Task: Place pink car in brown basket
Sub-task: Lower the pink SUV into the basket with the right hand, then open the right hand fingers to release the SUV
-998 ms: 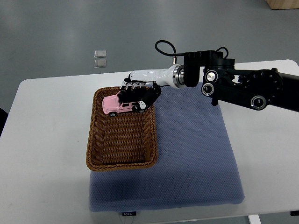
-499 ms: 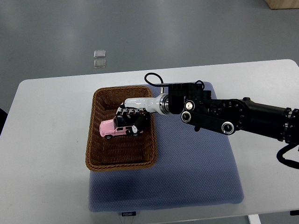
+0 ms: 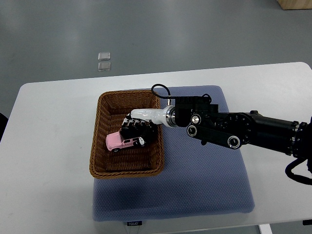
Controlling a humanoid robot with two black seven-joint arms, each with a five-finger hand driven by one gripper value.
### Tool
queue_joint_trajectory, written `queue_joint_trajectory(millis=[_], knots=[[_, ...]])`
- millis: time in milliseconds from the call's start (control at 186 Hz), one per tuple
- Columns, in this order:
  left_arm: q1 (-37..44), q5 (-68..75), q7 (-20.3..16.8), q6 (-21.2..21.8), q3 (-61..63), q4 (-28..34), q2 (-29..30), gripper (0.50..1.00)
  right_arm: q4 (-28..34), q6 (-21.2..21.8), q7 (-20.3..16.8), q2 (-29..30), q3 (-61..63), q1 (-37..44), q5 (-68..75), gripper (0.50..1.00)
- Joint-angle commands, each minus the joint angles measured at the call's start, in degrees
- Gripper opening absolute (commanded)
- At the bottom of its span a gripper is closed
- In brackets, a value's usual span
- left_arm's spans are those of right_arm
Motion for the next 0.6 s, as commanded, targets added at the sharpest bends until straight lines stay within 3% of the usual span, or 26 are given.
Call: queue_joint_trajectory(millis=[0, 252, 595], knots=[[0.00, 0.00, 0.00, 0.00, 0.00, -0.01, 0.00, 1.000, 0.26, -0.06, 0.03, -0.14, 0.35, 0.31, 0.26, 0.885], [0.00, 0.00, 0.00, 0.00, 0.00, -0.01, 0.00, 1.000, 1.49, 0.03, 0.03, -1.37, 0.88, 2.42, 0.88, 0.903], [0.00, 0.00, 0.00, 0.00, 0.00, -0.01, 0.00, 1.000, 1.40, 0.91, 1.08, -7.43, 6.32, 5.94, 6.67, 0.905]])
